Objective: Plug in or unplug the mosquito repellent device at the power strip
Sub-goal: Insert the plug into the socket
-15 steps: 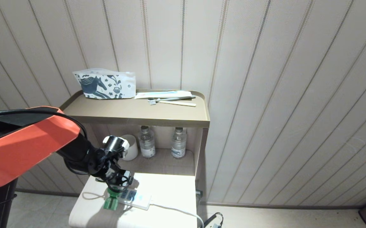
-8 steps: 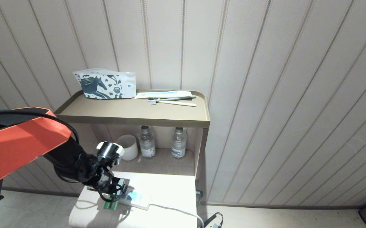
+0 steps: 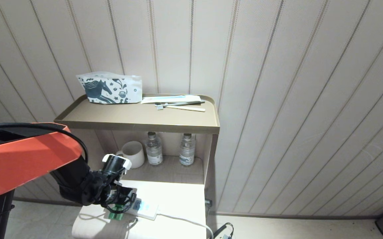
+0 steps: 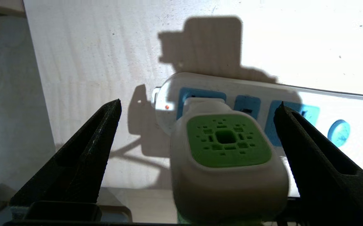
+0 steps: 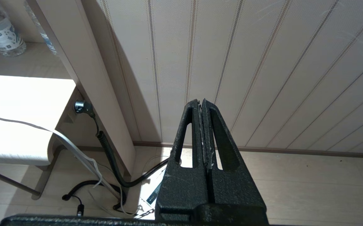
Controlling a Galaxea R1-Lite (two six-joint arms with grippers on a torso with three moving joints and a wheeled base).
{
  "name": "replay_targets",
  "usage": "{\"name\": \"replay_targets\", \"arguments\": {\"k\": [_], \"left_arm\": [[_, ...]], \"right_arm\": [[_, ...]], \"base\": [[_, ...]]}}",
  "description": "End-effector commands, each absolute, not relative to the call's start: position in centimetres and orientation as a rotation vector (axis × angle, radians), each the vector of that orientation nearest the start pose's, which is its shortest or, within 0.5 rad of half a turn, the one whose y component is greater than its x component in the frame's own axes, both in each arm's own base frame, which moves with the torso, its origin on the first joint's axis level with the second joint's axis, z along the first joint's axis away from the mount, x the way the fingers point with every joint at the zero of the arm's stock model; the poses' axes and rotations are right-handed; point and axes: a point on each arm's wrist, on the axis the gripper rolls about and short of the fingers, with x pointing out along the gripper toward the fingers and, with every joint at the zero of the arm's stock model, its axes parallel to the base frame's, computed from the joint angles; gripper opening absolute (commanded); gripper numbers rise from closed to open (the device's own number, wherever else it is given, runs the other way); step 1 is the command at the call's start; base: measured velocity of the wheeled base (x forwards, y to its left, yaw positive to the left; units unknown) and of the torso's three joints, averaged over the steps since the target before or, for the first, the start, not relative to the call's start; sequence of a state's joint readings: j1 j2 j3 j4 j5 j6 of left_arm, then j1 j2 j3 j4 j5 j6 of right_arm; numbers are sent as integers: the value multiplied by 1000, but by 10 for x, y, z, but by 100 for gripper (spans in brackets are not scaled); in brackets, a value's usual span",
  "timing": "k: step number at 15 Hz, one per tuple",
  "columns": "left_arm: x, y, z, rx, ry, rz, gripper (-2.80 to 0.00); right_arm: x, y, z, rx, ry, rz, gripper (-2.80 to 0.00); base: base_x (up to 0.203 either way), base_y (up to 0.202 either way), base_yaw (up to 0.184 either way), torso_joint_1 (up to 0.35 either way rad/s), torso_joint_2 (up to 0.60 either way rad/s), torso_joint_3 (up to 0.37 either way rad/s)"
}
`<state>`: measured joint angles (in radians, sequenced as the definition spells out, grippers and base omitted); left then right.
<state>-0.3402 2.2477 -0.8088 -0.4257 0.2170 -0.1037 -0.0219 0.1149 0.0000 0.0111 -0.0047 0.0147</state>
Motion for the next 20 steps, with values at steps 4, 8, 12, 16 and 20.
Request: {"name": "replay_targets", "arguments": {"k": [4, 8, 12, 16, 20], "left_arm": [[309, -111, -21, 181, 1009, -54, 0], [309, -111, -25, 156, 1018, -32, 0], [314, -116, -24, 149, 990, -42, -280], [315, -115, -27, 154, 1005, -36, -280], [317, -112, -32, 161, 1017, -27, -280]], "right_arm": [[-14, 0, 77, 15, 127, -27, -280], [-14, 0, 77, 16, 127, -28, -280], [-14, 0, 76, 15, 128, -28, -280], [-14, 0, 77, 15, 127, -27, -280], [-14, 0, 77, 16, 127, -29, -280]], "base": [[0, 0, 0, 0, 0, 0], [0, 0, 0, 0, 0, 0], [0, 0, 0, 0, 0, 0], [0, 0, 0, 0, 0, 0], [0, 0, 0, 0, 0, 0]]}}
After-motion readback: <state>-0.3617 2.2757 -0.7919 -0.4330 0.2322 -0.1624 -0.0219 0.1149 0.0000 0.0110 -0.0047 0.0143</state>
